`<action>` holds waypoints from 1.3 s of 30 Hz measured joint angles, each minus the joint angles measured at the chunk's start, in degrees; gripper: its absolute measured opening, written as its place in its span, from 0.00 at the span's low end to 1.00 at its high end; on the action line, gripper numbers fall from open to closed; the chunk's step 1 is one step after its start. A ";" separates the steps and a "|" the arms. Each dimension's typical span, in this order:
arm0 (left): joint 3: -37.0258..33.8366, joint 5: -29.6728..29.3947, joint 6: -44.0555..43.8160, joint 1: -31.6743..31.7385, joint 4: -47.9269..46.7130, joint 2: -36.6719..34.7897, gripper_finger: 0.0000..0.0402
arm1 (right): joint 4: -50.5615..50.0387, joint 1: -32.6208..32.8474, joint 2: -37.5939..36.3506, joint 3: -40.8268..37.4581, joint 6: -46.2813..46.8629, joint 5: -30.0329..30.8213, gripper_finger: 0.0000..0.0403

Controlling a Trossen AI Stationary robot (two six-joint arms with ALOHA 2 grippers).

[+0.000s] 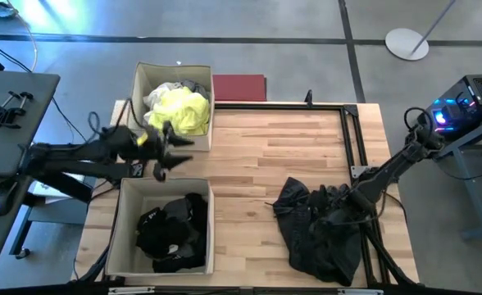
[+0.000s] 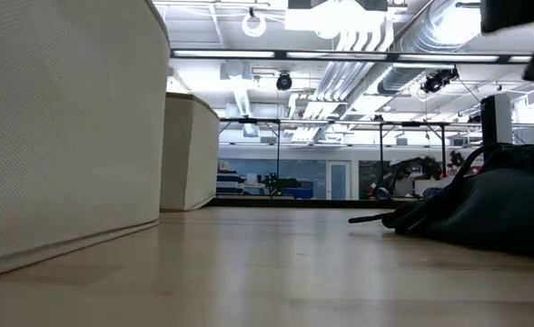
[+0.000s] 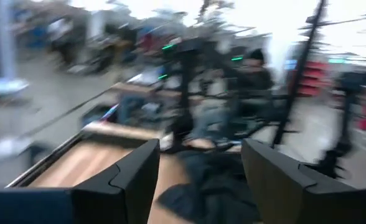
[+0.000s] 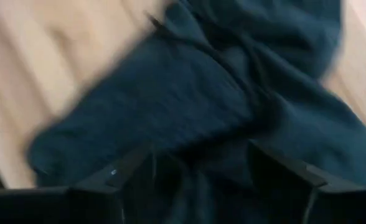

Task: Sort clothes
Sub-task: Put the black shorts into the bottom laundry organizer

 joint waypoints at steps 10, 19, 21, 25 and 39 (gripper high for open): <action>-6.18 -9.79 16.25 -20.09 26.81 14.17 0.51 | -14.07 -6.51 0.26 0.00 3.28 -7.33 0.71; -4.18 -19.37 22.32 -26.04 37.72 25.87 0.51 | -2.86 -6.85 8.19 0.00 -3.67 -9.03 0.68; -2.98 -19.39 22.36 -26.40 37.81 27.72 0.51 | 0.82 -6.85 11.54 -0.01 -5.82 -9.86 0.67; -0.95 -19.38 22.41 -26.38 37.69 31.20 0.51 | 7.11 -7.11 19.14 0.00 -9.77 -13.50 0.64; 0.52 -20.36 35.19 -28.73 46.88 41.07 0.51 | 12.09 -7.80 23.01 -0.49 -11.06 9.36 0.05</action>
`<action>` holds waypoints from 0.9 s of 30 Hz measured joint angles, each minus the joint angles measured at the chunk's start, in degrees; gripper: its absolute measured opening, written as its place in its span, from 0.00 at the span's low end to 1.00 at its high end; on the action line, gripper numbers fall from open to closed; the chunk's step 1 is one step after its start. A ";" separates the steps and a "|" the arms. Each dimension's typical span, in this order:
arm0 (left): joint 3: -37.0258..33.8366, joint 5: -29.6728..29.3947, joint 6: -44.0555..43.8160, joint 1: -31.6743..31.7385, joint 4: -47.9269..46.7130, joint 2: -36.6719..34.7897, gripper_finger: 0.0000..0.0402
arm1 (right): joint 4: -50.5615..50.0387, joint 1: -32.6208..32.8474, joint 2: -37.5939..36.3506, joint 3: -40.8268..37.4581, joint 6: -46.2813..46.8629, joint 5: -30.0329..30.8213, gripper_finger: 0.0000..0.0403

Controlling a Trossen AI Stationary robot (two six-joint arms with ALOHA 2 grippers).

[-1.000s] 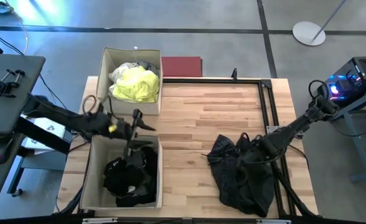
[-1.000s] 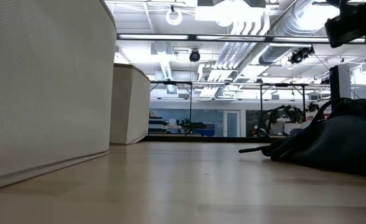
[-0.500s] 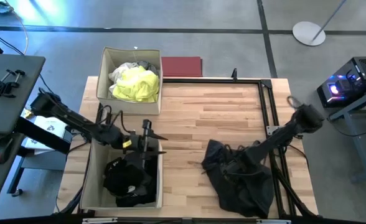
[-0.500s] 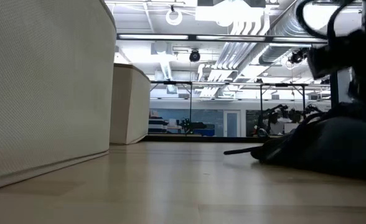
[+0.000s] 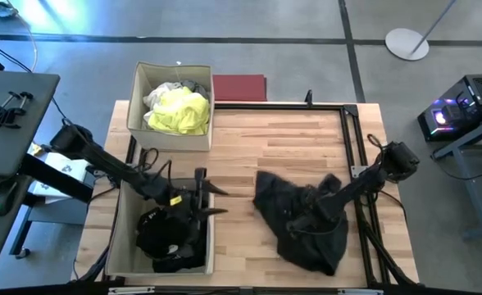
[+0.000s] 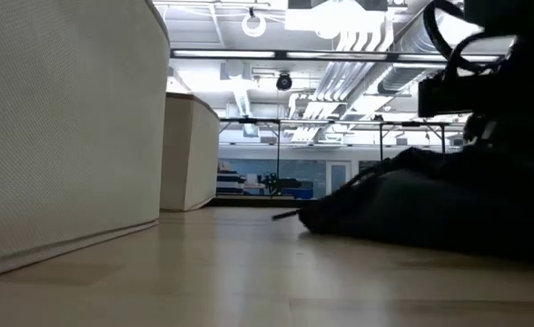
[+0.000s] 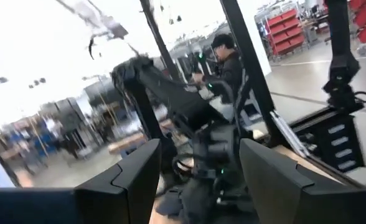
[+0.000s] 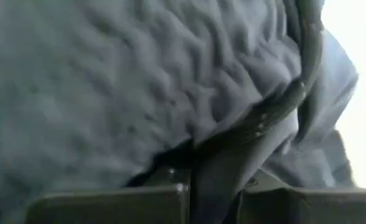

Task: Sort clothes
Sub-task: Put the black shorts into the bottom laundry organizer

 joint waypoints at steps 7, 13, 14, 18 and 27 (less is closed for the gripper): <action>3.12 -0.19 2.32 0.37 1.51 4.57 0.51 | -0.69 -0.82 -11.45 0.14 1.54 19.65 0.02; 8.09 -0.76 0.69 2.79 1.43 7.29 0.51 | 5.28 -0.18 -22.28 0.16 -5.99 34.15 0.01; 9.02 -1.06 -0.03 3.55 1.03 7.42 0.52 | 7.80 -0.06 -23.77 0.16 -8.79 35.59 0.01; 12.98 -0.94 -0.13 6.90 -5.36 8.07 0.56 | 19.81 -0.01 -27.55 0.27 -22.82 36.17 0.01; 16.62 11.93 -9.64 16.01 -13.95 8.26 0.76 | 50.77 -1.31 -27.79 0.29 -55.84 24.53 0.01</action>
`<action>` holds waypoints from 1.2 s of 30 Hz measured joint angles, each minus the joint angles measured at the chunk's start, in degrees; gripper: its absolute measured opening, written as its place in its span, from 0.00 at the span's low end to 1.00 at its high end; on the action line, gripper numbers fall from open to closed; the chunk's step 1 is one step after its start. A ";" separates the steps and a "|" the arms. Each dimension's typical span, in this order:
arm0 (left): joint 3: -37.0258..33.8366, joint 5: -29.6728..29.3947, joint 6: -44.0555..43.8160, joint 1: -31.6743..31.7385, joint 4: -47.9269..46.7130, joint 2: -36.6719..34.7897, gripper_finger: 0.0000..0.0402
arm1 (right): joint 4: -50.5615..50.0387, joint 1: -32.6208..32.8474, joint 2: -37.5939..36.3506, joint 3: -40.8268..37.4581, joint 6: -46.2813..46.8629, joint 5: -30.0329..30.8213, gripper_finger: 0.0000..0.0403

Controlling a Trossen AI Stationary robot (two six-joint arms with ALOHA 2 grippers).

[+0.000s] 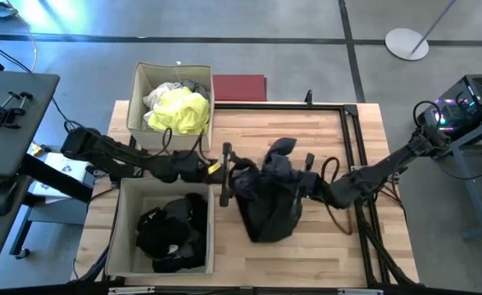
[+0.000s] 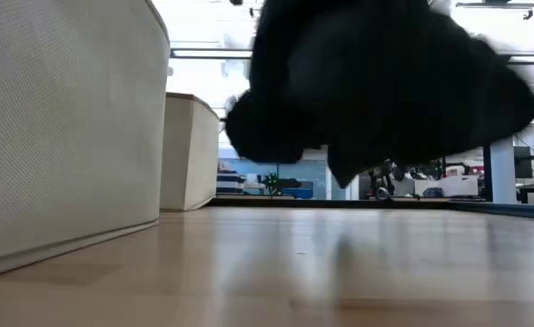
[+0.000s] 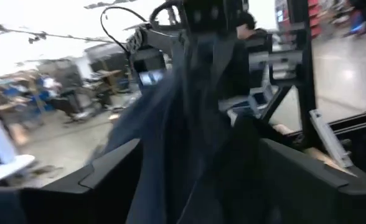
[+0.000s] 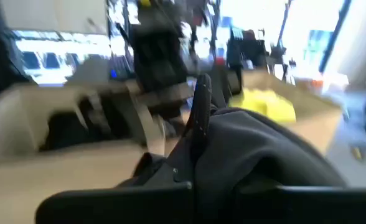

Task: Sort clothes
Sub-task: Put the black shorts into the bottom laundry organizer

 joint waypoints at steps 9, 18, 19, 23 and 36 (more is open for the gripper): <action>0.00 9.39 -7.95 4.64 8.20 4.06 0.81 | 16.29 -7.25 0.02 0.08 -13.37 -19.46 0.02; 4.02 11.74 -8.99 6.12 16.01 11.39 0.81 | 19.52 -18.05 2.47 0.13 -8.36 -38.22 0.02; 4.77 13.48 -9.43 6.28 15.64 12.13 0.80 | 19.50 -18.62 2.75 0.13 -7.75 -39.17 0.02; 6.96 17.11 -11.67 6.58 13.66 13.52 0.70 | 19.08 -19.99 3.62 0.13 -5.79 -41.39 0.03; 7.08 14.27 -8.76 6.33 8.25 9.78 0.06 | 16.18 -14.68 -3.22 0.20 -4.56 -40.70 0.47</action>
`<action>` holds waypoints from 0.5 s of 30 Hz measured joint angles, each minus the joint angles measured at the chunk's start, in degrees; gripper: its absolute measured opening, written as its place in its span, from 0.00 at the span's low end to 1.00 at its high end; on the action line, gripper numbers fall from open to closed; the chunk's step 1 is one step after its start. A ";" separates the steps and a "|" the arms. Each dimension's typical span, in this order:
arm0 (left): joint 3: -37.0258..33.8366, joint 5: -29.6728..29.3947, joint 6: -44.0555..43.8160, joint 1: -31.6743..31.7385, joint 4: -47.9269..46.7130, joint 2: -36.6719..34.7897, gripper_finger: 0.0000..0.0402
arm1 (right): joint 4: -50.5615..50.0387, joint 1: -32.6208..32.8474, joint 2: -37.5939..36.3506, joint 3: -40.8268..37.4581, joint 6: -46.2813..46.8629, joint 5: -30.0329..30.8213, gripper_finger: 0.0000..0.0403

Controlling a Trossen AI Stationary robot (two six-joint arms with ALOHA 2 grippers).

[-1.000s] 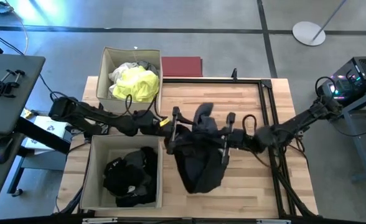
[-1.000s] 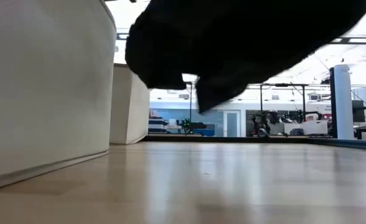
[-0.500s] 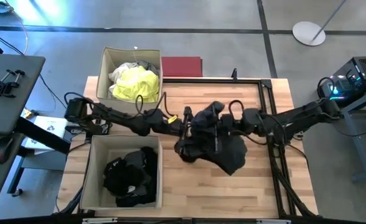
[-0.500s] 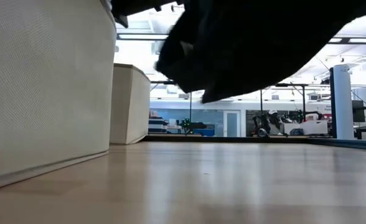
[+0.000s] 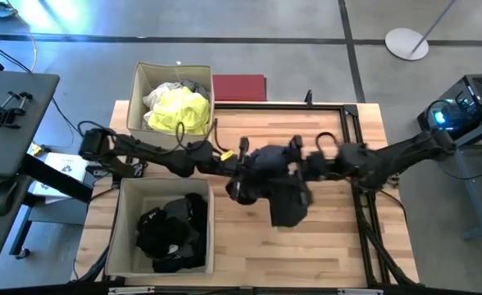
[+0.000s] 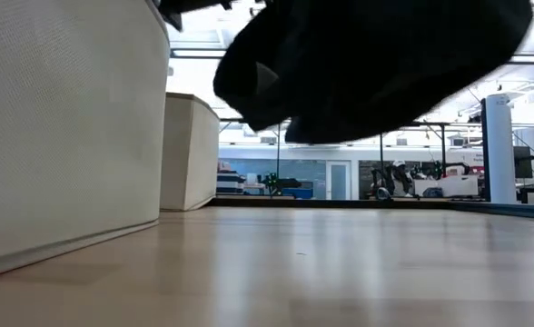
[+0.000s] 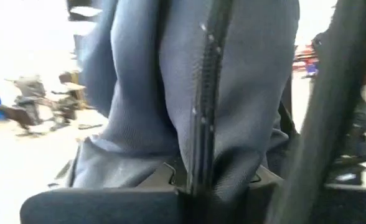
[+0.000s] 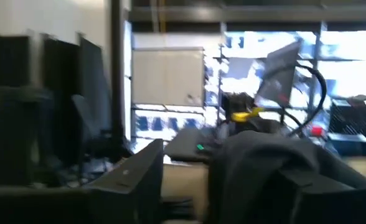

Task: Sort clothes
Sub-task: Put the black shorts into the bottom laundry organizer

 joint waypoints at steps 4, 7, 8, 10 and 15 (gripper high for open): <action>0.00 -6.29 6.68 -0.71 -5.79 -7.09 0.02 | -2.98 5.44 -5.66 0.04 -2.65 0.01 0.55; 0.00 -10.93 12.18 -1.54 -9.35 -13.27 0.02 | -4.31 10.42 -8.44 0.11 -4.95 1.48 0.56; -0.02 -11.64 13.64 -1.76 -10.51 -15.41 0.02 | -4.84 12.16 -8.91 0.11 -5.63 2.57 0.56; 1.20 -12.24 14.66 -2.45 -13.18 -19.68 0.01 | -6.32 15.44 -9.35 0.11 -6.96 5.34 0.56; 10.13 -9.70 15.77 -6.76 -29.95 -27.52 0.01 | -9.40 21.94 -7.82 0.11 -9.16 14.04 0.56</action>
